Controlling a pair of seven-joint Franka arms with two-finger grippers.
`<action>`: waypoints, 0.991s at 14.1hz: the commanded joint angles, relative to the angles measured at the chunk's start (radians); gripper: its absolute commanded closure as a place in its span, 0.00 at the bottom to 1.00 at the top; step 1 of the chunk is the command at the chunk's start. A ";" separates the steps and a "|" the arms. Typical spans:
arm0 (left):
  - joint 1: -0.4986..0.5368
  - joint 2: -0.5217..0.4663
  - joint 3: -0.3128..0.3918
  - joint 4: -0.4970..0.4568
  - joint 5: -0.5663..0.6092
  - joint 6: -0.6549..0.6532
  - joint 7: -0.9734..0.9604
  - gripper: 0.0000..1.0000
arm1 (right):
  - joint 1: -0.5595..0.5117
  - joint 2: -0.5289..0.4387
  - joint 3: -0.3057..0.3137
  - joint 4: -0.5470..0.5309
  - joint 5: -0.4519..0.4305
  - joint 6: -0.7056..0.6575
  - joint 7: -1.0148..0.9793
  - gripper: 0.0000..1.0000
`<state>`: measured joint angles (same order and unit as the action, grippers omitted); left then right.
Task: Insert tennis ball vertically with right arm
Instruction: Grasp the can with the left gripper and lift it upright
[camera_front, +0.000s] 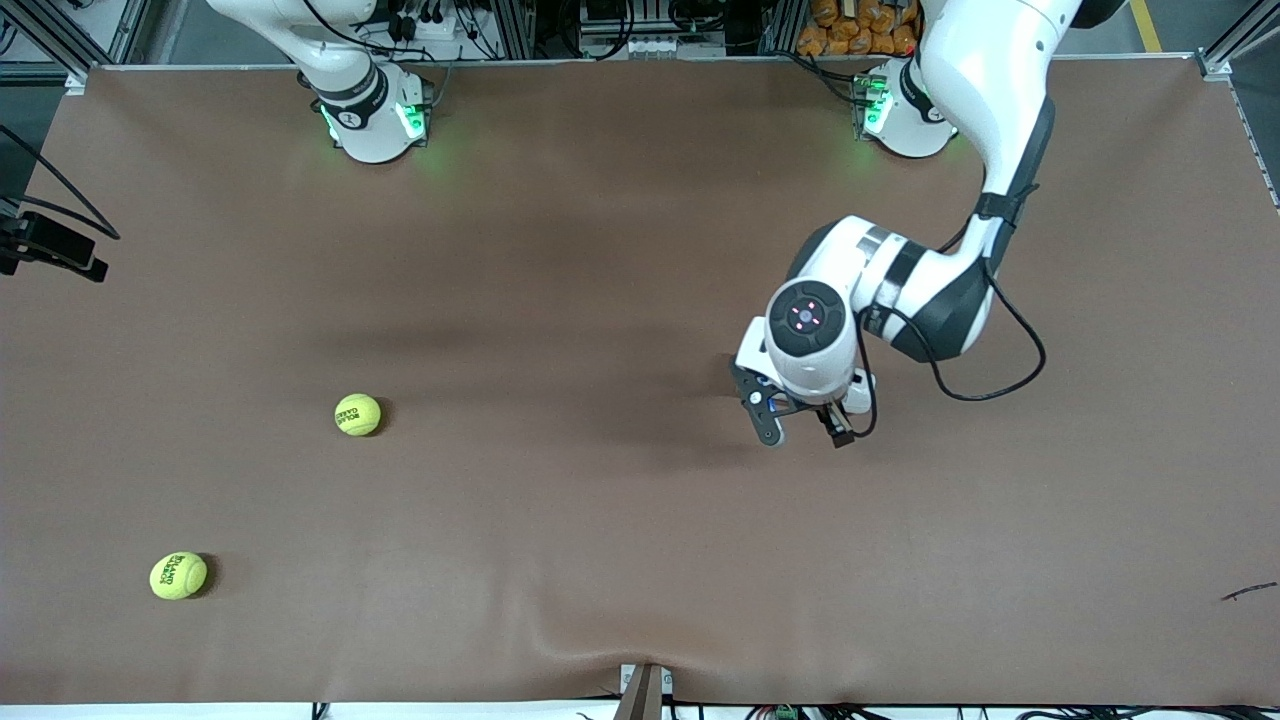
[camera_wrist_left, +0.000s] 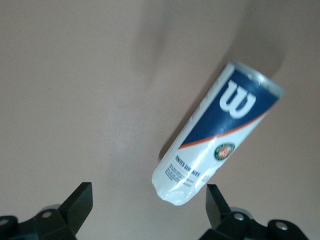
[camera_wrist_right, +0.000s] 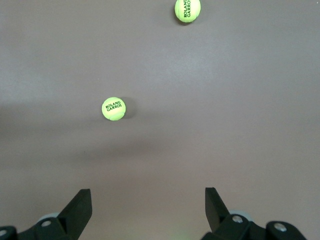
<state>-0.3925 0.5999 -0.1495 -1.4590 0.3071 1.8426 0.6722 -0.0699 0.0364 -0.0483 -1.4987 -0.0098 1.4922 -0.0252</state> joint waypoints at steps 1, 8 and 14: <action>-0.005 0.000 -0.005 -0.047 0.021 -0.008 0.090 0.00 | -0.005 0.011 0.008 0.025 -0.016 -0.007 0.001 0.00; -0.037 0.014 -0.005 -0.132 0.061 -0.016 0.253 0.00 | -0.007 0.014 0.008 0.025 -0.015 -0.006 0.002 0.00; -0.111 0.067 -0.007 -0.126 0.303 -0.086 0.130 0.00 | -0.005 0.014 0.008 0.025 -0.016 -0.006 0.002 0.00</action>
<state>-0.5174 0.6453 -0.1593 -1.5980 0.5506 1.7662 0.8018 -0.0698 0.0383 -0.0478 -1.4987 -0.0112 1.4924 -0.0252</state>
